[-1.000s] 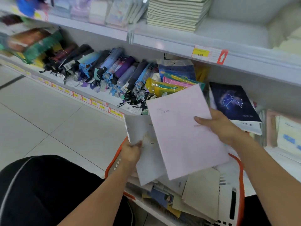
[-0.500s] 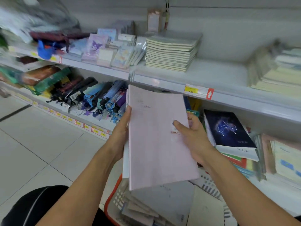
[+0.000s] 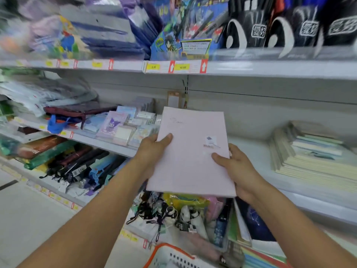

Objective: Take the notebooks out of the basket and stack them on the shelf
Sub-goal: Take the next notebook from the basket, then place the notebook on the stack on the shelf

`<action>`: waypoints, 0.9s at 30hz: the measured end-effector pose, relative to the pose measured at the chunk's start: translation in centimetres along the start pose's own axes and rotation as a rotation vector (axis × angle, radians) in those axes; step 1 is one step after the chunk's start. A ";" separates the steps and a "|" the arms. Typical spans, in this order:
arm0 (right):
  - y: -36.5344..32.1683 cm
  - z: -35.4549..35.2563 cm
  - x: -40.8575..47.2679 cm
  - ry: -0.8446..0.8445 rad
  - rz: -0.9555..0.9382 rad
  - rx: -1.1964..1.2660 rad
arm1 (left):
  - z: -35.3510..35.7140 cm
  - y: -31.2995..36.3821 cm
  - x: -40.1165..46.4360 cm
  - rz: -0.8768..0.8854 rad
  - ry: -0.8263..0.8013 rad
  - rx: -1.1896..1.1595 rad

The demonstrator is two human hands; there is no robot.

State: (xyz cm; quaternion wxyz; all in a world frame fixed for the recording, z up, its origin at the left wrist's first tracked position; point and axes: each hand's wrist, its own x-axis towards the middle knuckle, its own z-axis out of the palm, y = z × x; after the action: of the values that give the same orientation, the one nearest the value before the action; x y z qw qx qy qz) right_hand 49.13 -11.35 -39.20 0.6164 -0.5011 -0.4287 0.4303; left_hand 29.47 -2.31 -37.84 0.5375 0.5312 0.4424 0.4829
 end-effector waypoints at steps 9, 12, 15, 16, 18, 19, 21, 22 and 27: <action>-4.4 0.5 13.0 0.226 0.087 0.113 | 1.4 3.8 8.1 -0.124 -0.125 -0.128; -4.9 1.1 15.5 0.207 0.091 0.081 | 2.4 3.5 11.8 -0.043 0.007 -0.153; -4.8 1.0 17.1 0.121 0.079 0.117 | 3.1 3.1 15.3 0.089 0.122 0.029; -4.7 0.8 17.4 0.087 0.092 0.116 | 3.3 2.9 16.2 0.114 0.177 0.113; -4.2 -0.1 18.2 0.015 0.097 0.015 | 3.5 2.0 17.3 0.164 0.291 0.320; -3.8 -0.4 18.6 -0.021 0.091 -0.072 | 3.4 1.5 17.6 0.188 0.336 0.403; -3.1 -1.2 19.4 -0.077 0.061 -0.253 | 3.2 0.5 18.0 0.249 0.330 0.509; -2.7 -1.4 19.7 -0.089 0.039 -0.336 | 3.0 0.0 18.3 0.282 0.269 0.553; -1.4 -2.3 20.7 -0.105 -0.129 -0.492 | 1.8 -1.8 19.4 0.316 -0.148 0.730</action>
State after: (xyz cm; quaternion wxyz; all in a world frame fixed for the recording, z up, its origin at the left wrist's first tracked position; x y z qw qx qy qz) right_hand 56.92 7.79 -36.07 0.4790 -0.5846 -0.5829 0.2984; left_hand 34.08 16.71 -38.80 0.2632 0.7820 0.4577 0.3311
